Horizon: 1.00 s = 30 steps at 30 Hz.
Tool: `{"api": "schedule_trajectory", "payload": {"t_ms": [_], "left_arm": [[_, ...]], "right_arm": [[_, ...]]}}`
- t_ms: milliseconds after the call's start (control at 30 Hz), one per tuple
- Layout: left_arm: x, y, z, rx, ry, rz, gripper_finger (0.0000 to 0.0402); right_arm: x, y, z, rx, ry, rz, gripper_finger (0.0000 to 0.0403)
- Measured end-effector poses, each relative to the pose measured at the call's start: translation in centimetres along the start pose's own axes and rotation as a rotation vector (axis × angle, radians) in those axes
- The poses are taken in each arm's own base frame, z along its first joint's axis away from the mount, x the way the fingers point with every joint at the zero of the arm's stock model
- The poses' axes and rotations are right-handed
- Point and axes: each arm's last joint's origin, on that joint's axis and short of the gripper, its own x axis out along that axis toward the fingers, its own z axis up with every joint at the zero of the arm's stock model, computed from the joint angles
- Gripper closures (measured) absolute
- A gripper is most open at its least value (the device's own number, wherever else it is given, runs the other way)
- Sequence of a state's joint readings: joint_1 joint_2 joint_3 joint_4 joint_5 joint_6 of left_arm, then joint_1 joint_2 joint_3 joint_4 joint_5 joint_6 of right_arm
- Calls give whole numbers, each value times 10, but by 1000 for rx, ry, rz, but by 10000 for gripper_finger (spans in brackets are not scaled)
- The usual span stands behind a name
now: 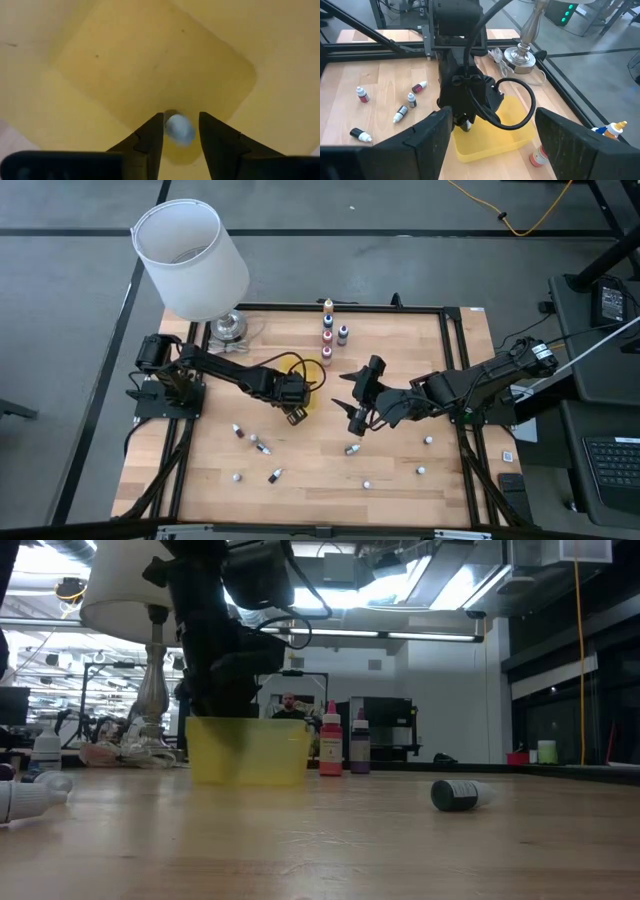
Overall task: Pick & Place food coloring
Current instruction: Put the small green bottle into the yellow bin, then put the small dark green bottle into the yellow bin
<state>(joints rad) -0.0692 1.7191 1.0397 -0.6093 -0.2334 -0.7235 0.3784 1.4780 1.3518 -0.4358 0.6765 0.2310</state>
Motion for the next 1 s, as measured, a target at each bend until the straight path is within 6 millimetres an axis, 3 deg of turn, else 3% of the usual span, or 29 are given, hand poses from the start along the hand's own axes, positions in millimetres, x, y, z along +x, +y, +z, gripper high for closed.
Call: {"api": "schedule_trajectory", "payload": {"t_ms": [267, 467, 700, 1000], "left_arm": [[-3, -1, 0, -10, 22, -43, 257], [-19, 2, 3, -27, -30, -61, 252], [-46, 13, 11, -55, -107, -109, 238], [-95, 32, 18, -110, -222, -271, 169]], "right_arm": [[0, 0, 0, 1, 0, 0, 116], [0, 0, 1, 5, -5, 1, 116], [0, 0, 1, 6, -6, -1, 116], [0, 1, 0, 62, 7, 21, 116]]}}
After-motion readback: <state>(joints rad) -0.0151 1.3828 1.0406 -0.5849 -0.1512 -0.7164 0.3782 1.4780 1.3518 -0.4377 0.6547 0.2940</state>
